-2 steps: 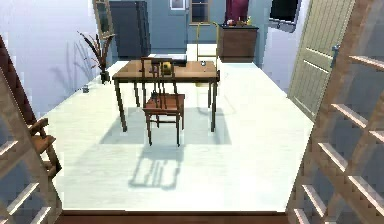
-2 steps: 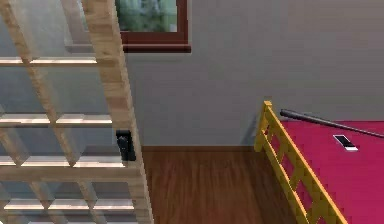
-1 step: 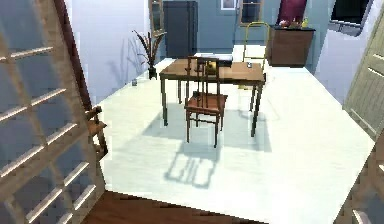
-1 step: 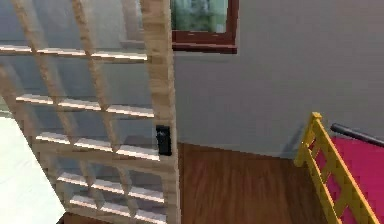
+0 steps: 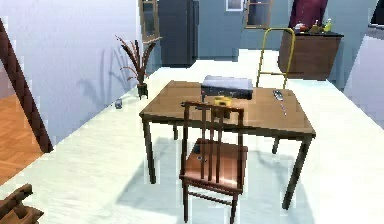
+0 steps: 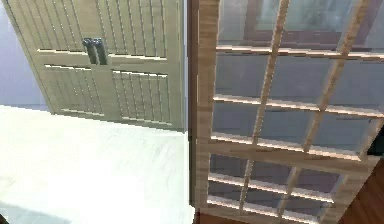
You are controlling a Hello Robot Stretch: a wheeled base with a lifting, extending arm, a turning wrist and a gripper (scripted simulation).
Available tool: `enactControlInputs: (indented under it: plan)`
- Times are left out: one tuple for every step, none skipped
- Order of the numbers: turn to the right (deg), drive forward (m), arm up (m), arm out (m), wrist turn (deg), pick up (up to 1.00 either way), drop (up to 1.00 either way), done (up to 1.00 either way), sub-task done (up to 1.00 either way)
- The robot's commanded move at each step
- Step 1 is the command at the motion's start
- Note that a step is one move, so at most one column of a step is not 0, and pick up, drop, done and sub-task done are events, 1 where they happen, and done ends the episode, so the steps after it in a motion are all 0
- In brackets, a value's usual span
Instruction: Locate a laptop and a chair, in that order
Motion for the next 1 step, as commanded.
enactControlInputs:
  plan:
    - [-9.0, 0.0, 0.0, 0.0, 0.0, 0.0, 0.0, 0.0, 0.0]
